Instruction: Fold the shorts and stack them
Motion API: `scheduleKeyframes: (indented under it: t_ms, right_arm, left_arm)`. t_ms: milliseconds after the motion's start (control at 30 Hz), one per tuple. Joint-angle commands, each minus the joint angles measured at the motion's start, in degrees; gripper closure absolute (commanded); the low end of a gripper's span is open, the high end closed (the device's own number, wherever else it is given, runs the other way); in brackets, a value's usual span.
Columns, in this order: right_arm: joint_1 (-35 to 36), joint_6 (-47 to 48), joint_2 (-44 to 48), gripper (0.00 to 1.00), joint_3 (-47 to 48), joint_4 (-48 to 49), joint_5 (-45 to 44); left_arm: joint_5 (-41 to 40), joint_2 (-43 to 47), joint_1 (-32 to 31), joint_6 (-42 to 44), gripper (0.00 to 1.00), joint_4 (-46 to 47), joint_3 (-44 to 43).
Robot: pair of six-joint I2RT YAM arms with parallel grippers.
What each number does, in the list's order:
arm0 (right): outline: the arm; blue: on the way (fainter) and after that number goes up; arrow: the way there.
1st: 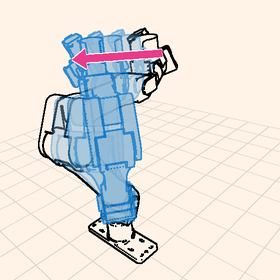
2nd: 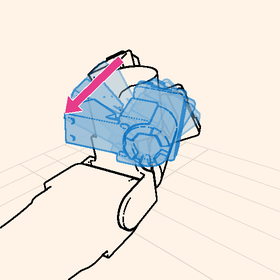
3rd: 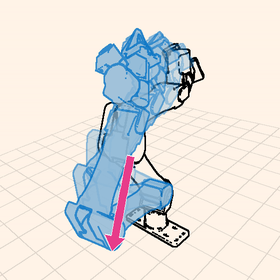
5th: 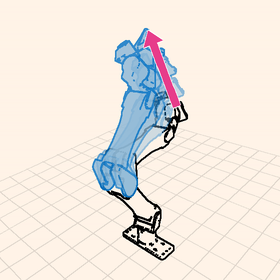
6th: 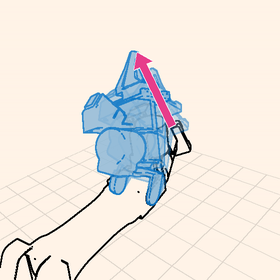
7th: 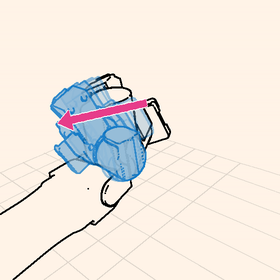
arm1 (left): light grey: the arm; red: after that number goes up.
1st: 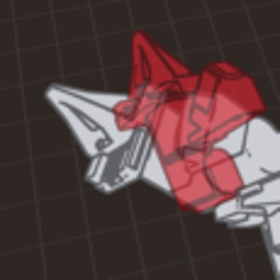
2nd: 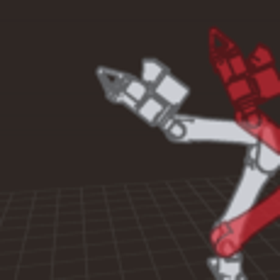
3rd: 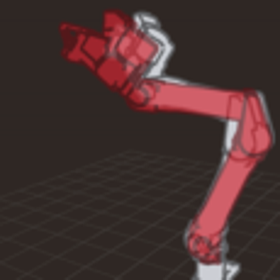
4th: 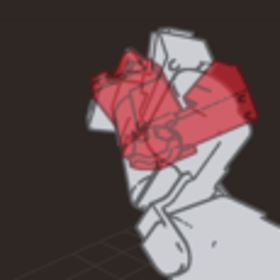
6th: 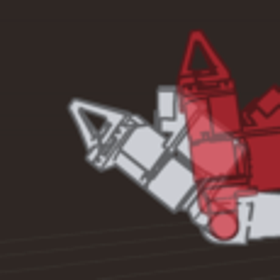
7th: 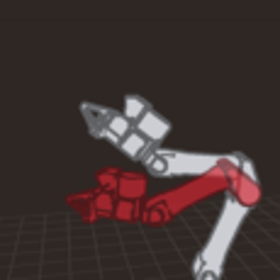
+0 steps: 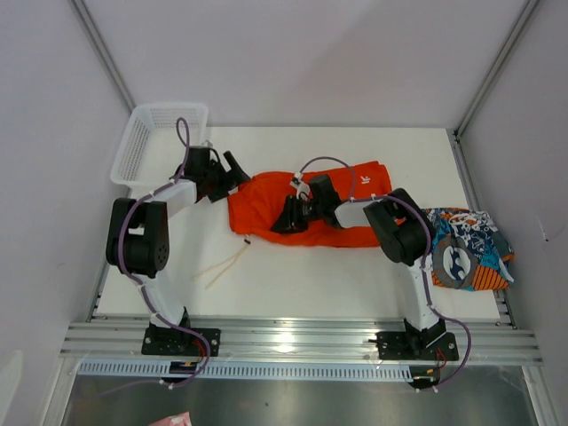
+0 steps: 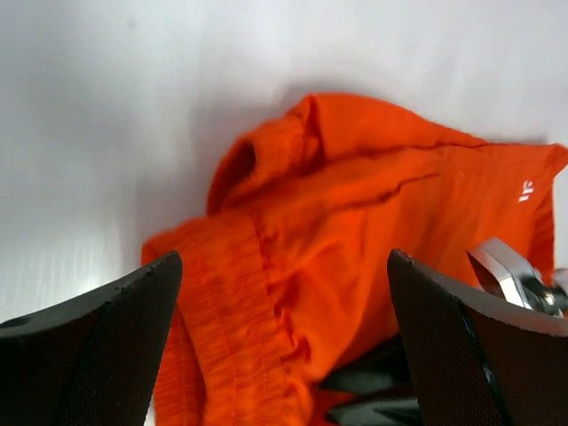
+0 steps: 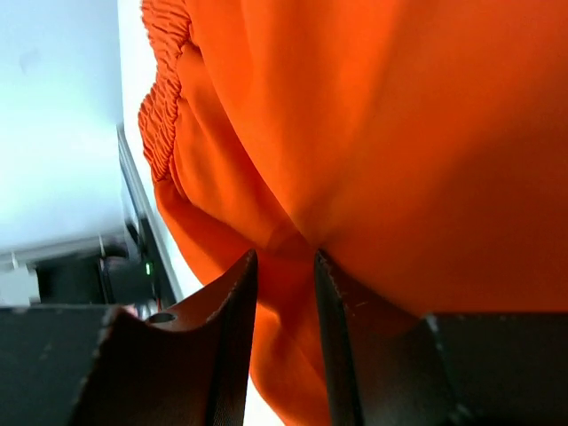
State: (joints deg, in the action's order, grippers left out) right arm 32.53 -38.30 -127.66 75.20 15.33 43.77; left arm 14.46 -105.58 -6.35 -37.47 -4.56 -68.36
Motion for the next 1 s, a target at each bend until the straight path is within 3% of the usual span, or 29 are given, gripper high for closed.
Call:
scheduleKeyframes:
  t_ms: [0,167,233,533,833,967]
  right_arm:
    - [3.32,3.76,4.33,0.65,-10.40,-2.15,-4.21]
    - [7.19,4.20,12.06,0.64,-18.85,-1.01,-5.71]
    - [7.54,4.90,13.65,0.59,-19.74,-2.49,-6.41]
    - [7.11,9.74,18.23,0.41,-12.45,-11.29,-10.28]
    - [5.52,10.71,18.75,0.38,-8.66,-12.17,-9.84]
    - [5.08,10.80,20.07,0.38,-9.10,-11.73,-10.02]
  left_arm:
    - [0.22,5.73,0.11,0.56,0.02,2.27,4.79]
    - [-2.68,13.02,0.02,-0.58,0.02,3.15,11.57]
    - [-3.99,17.59,0.02,-1.55,0.02,4.21,16.23]
    - [-5.14,31.20,0.20,-2.16,0.01,1.92,25.55]
    - [-9.53,39.75,0.20,-3.31,0.02,-2.13,34.51]
    - [-10.24,39.58,0.20,-3.31,0.14,0.07,36.19]
